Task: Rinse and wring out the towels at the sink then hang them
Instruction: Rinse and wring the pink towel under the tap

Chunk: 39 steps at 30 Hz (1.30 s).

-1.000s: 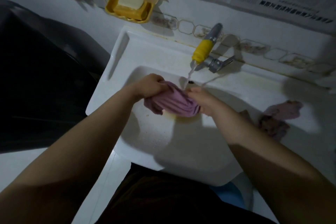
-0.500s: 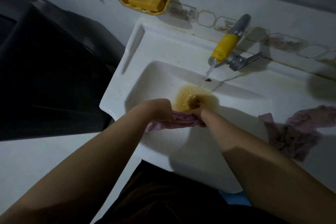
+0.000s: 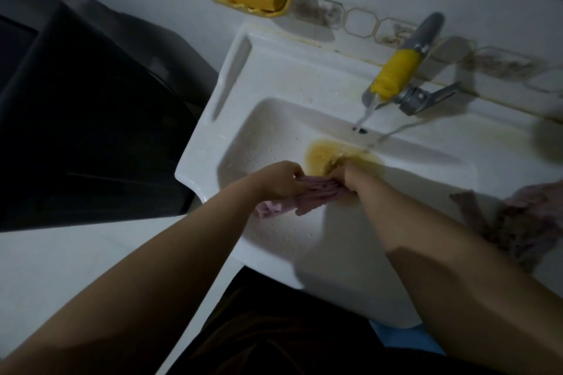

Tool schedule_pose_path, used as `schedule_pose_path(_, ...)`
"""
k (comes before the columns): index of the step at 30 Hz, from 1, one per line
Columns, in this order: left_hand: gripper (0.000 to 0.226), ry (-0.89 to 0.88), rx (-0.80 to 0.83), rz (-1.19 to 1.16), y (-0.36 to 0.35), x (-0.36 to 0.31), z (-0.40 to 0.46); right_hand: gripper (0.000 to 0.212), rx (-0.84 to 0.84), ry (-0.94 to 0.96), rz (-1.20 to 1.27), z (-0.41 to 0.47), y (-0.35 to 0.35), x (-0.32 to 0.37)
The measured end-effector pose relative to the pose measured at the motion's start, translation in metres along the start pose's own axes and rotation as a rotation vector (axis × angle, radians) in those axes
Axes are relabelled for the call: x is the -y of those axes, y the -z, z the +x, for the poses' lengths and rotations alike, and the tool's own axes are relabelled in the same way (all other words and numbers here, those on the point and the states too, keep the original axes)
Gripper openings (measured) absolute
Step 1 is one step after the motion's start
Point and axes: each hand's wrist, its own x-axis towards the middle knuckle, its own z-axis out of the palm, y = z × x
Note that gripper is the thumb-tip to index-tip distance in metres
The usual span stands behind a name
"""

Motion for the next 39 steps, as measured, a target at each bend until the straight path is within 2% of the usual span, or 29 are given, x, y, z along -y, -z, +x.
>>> schedule_pose_path(2,0.032,0.005,-0.062,-0.114,-0.001,0.002,0.002,0.028,-0.015,0.025,0.006,-0.010,0.009,-0.002)
schedule_pose_path(4,0.030,0.005,-0.145,-0.290,0.000,0.004,0.004,0.032,-0.023,0.075,0.037,-0.021,0.017,0.001)
schedule_pose_path(6,0.026,0.008,-0.208,-0.479,0.004,0.004,0.004,0.042,0.036,0.146,0.143,-0.038,0.027,0.003)
schedule_pose_path(8,0.028,0.001,-0.249,-0.609,0.014,0.003,0.004,0.058,0.170,0.207,0.263,-0.064,0.040,0.005)
schedule_pose_path(10,0.032,-0.027,-0.271,-0.717,0.023,-0.003,0.003,0.055,0.301,0.299,0.308,-0.086,0.051,0.004)
schedule_pose_path(13,0.042,-0.073,-0.290,-0.924,0.032,-0.014,0.005,0.041,0.317,0.423,0.294,-0.102,0.061,0.000)
schedule_pose_path(17,0.036,-0.052,-0.280,-1.099,0.036,-0.034,0.006,0.015,0.146,0.496,0.629,-0.128,0.071,0.015)
schedule_pose_path(19,0.034,0.004,-0.313,-1.144,0.036,-0.049,0.005,0.021,0.077,0.527,0.771,-0.137,0.067,0.024)
schedule_pose_path(22,0.034,0.142,-0.337,-1.267,0.037,-0.075,0.004,0.031,-0.172,0.555,0.617,-0.147,0.039,0.041)
schedule_pose_path(24,0.036,0.219,-0.266,-1.328,0.032,-0.097,-0.001,0.043,-0.387,0.523,0.479,-0.152,0.036,0.053)
schedule_pose_path(26,0.041,0.201,-0.186,-1.356,0.025,-0.115,-0.005,0.042,-0.556,0.460,0.482,-0.150,0.051,0.062)
schedule_pose_path(28,0.042,0.169,-0.230,-1.314,0.025,-0.122,-0.002,0.036,-0.617,0.453,0.600,-0.153,0.057,0.066)
schedule_pose_path(31,0.032,0.145,-0.313,-1.331,0.037,-0.122,0.002,0.039,-0.608,0.503,0.491,-0.163,0.044,0.066)
schedule_pose_path(35,0.041,0.130,-0.216,-1.337,0.031,-0.133,-0.003,0.038,-0.727,0.482,0.456,-0.160,0.066,0.066)
schedule_pose_path(37,0.032,0.095,-0.234,-1.312,0.035,-0.134,-0.002,0.038,-0.732,0.514,0.492,-0.163,0.064,0.065)
schedule_pose_path(39,0.025,0.069,-0.269,-1.286,0.044,-0.129,0.000,0.039,-0.704,0.571,0.405,-0.168,0.050,0.062)
